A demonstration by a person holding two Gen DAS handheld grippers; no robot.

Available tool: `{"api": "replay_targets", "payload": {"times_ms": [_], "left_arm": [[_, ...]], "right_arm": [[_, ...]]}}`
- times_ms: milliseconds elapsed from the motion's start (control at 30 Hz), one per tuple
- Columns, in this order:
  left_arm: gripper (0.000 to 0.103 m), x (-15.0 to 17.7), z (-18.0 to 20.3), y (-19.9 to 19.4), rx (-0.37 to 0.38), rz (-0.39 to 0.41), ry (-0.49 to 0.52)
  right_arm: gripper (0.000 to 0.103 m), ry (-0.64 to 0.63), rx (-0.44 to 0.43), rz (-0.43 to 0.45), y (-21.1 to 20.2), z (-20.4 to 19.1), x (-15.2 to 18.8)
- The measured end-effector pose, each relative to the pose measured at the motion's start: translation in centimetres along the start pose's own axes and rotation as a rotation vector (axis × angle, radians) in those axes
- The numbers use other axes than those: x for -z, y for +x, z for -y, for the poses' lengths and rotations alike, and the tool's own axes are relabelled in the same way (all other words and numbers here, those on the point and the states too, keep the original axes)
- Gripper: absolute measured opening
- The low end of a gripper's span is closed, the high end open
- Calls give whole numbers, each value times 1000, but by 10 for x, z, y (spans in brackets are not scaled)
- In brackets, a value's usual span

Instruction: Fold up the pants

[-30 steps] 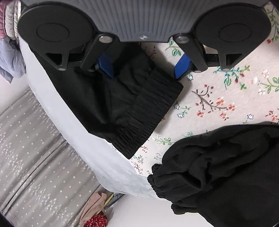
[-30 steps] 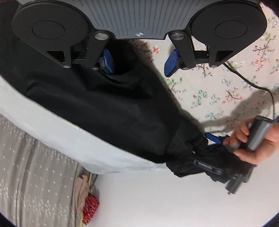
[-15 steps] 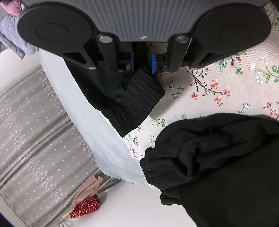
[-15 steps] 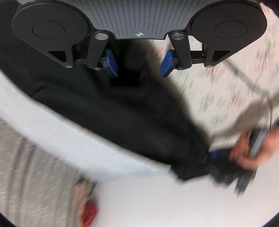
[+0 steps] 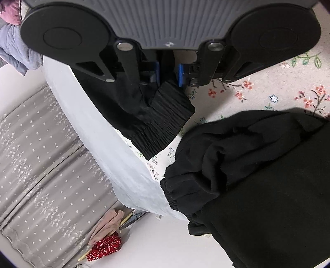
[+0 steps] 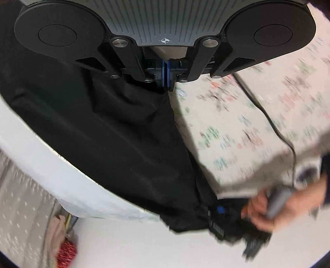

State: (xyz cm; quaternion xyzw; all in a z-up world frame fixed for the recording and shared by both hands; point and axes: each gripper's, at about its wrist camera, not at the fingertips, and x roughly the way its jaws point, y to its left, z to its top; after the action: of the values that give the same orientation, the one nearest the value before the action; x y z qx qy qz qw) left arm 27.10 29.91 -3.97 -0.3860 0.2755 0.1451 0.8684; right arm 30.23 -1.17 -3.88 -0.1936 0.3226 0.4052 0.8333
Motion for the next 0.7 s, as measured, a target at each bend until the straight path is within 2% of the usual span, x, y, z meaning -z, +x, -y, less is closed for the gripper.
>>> {"api": "replay_targets", "payload": {"times_ms": [100, 167, 200, 267, 300, 367, 433, 500, 567, 633, 700], "left_arm": [[35, -6, -3, -4, -37, 5, 28], [35, -6, -2, -4, -88, 1, 76], [35, -5, 1, -5, -127, 9, 110], [35, -2, 2, -6, -178, 14, 140], [35, -1, 2, -8, -177, 14, 137], [41, 0, 4, -12, -181, 10, 168], [47, -2, 9, -15, -215, -12, 167], [47, -2, 18, -21, -258, -4, 167], [48, 4, 36, -30, -316, 16, 217], [49, 9, 53, -41, -345, 42, 261], [51, 8, 67, -50, -342, 68, 277]], "right_arm": [[2, 111, -106, 92, -29, 3, 5], [0, 173, -181, 86, -39, 10, 13], [0, 190, -183, 67, -37, 12, 13], [0, 195, -160, -15, -27, 17, 23], [0, 193, -157, -45, -23, 14, 28], [0, 155, -133, -56, -19, 5, 35], [8, 171, -117, -5, -29, 1, 36], [8, 207, -109, 57, -43, 4, 30], [8, 282, -82, 105, -55, 13, 29], [8, 325, -22, 140, -75, 27, 30], [9, 355, 51, 222, -116, 42, 30]]}}
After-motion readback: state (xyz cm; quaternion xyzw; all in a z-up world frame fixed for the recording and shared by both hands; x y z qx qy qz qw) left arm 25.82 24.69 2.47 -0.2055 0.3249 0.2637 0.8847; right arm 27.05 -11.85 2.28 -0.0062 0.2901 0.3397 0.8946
